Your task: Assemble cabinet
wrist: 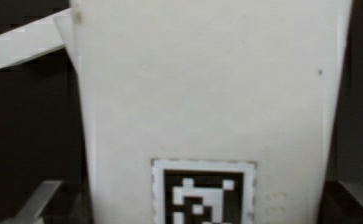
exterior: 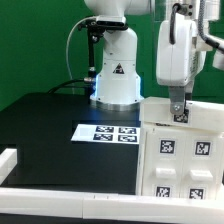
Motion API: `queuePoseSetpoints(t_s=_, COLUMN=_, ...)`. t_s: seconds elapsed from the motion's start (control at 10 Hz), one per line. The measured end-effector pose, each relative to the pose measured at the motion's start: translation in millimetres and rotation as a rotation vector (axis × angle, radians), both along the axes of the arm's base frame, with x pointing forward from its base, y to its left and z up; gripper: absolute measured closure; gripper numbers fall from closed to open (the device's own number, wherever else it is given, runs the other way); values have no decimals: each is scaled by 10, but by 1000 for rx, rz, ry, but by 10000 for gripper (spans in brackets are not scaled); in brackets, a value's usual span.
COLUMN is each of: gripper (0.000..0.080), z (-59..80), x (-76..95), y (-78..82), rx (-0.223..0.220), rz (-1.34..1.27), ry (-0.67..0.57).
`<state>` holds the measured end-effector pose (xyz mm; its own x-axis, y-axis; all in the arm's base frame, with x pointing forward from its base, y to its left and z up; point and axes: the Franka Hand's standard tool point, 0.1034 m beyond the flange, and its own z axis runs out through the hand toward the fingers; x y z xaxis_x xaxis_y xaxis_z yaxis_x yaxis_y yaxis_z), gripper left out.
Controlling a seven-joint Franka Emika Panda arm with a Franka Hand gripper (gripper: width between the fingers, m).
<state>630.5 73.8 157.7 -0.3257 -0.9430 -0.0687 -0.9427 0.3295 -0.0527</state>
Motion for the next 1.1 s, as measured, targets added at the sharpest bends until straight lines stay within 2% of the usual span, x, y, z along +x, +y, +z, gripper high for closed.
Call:
queuePoseSetpoints(t_s=0.1, gripper=162, z=14, x=2, y=4, rx=-4, rz=76, ry=-4)
queuePoseSetpoints(t_s=0.2, gripper=162, z=90, x=11, y=15, rx=-5, rz=177, ry=-17)
queuePoseSetpoints(t_s=0.3, gripper=37, z=189, x=31, y=36, rx=-10, rz=305, ry=-49)
queuePoseSetpoints(t_s=0.4, gripper=7, z=238, x=15, y=64, rx=-24, rz=465, ry=-81)
queuePoseSetpoints(t_s=0.8, gripper=2, z=229, x=-2, y=81, rx=-54, rz=767, ry=-93)
queuePoseSetpoints(t_s=1.1, gripper=2, z=274, x=63, y=63, rx=-106, rz=1249, ry=-111)
